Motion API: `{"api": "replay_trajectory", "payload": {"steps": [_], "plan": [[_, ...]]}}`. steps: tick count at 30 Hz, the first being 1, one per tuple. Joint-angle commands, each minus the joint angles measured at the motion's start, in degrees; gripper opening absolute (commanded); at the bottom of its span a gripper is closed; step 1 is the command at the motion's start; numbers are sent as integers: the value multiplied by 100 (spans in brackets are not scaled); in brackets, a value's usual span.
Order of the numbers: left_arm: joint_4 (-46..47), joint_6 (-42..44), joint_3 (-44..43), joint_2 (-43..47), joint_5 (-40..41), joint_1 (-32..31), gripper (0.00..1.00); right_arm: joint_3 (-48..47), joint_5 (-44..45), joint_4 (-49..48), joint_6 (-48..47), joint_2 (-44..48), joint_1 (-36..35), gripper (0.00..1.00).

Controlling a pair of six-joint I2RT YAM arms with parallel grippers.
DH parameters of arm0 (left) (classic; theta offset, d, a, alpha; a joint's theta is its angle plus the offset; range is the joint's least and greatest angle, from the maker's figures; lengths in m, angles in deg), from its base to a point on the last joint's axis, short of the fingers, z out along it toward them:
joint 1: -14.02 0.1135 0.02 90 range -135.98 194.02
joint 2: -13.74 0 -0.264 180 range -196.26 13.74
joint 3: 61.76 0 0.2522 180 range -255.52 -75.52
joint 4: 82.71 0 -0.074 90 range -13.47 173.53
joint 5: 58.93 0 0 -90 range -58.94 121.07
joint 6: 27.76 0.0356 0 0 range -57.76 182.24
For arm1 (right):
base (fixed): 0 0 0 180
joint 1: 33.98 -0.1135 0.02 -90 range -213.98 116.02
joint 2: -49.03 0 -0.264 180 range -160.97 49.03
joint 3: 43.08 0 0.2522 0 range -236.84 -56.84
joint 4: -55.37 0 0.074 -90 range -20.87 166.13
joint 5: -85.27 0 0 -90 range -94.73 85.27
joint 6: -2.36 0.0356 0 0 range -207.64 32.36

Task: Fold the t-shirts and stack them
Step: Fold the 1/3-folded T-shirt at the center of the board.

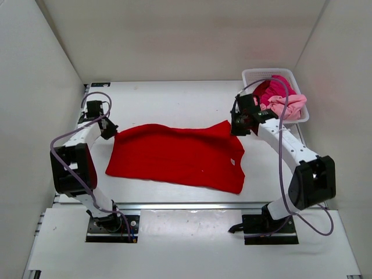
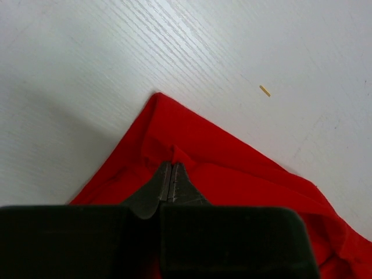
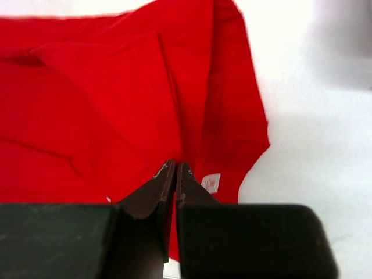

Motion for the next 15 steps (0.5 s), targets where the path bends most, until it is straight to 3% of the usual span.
{"api": "replay_trajectory", "payload": {"steps": [1, 15], "plan": [[-3, 91, 102, 467, 145, 3, 0, 407, 214, -251, -37, 516, -173, 0], [-144, 320, 594, 1074, 610, -84, 0, 1763, 337, -189, 182, 1800, -384, 0]]}}
